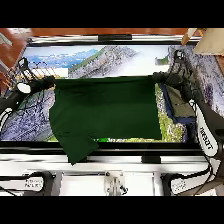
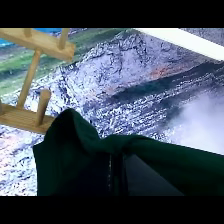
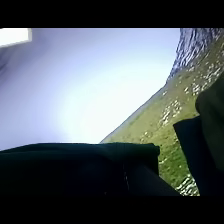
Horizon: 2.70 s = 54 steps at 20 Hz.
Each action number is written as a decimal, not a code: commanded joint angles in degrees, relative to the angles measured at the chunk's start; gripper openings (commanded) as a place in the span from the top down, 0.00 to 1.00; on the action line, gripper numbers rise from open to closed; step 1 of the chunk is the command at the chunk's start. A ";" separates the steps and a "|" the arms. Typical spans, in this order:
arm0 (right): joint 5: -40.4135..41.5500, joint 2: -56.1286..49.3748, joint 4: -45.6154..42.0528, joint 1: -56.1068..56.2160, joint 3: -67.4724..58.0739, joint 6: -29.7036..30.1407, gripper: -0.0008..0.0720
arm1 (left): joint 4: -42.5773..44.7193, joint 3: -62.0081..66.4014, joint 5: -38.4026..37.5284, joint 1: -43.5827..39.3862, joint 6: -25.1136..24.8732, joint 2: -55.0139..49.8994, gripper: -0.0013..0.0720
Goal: Fold the shirts.
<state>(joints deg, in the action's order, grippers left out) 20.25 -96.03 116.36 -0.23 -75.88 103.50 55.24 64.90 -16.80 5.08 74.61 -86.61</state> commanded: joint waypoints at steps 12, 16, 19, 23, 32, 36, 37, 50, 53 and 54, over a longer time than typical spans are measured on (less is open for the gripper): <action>30.86 0.15 -6.16 -1.14 0.00 -8.26 0.86 | 9.35 -0.61 -35.04 3.89 4.57 0.46 0.94; 34.36 0.13 -10.01 -1.07 0.00 -10.01 0.86 | 9.33 -0.63 -36.68 3.82 5.51 0.46 0.94; 34.32 0.13 -10.03 -1.03 0.02 -11.47 0.86 | 9.38 -0.68 -37.79 3.82 6.03 0.13 0.94; 35.32 0.13 -11.91 -1.03 0.04 -12.94 0.86 | 9.75 -0.70 -38.95 3.89 7.80 -0.72 0.94; 55.12 10.69 -25.90 -2.14 0.02 -10.69 0.24 | 10.69 7.17 -63.34 11.63 6.93 1.09 0.25; 63.34 16.85 -20.26 -11.74 5.11 -6.78 0.24 | 10.62 -10.64 -68.19 16.85 4.72 10.86 0.25; 63.28 18.32 -17.79 -14.10 7.48 -6.14 0.24 | 10.51 -18.03 -65.61 17.38 3.21 14.56 0.25; 60.11 21.79 -9.92 -18.53 13.97 -4.44 0.24 | 0.76 -35.04 -50.84 14.38 -4.83 19.85 0.34; 60.70 21.79 -9.79 -18.51 13.97 -4.92 0.24 | 0.70 -35.04 -47.89 11.61 -4.24 17.94 0.40; 61.31 21.79 -9.68 -18.53 13.99 -4.85 0.24 | 0.59 -35.01 -47.91 10.86 -4.31 17.33 0.63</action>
<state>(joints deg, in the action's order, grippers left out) 80.60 -74.28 106.06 -18.74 -61.93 98.87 56.23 30.04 -67.44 18.17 70.13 -67.79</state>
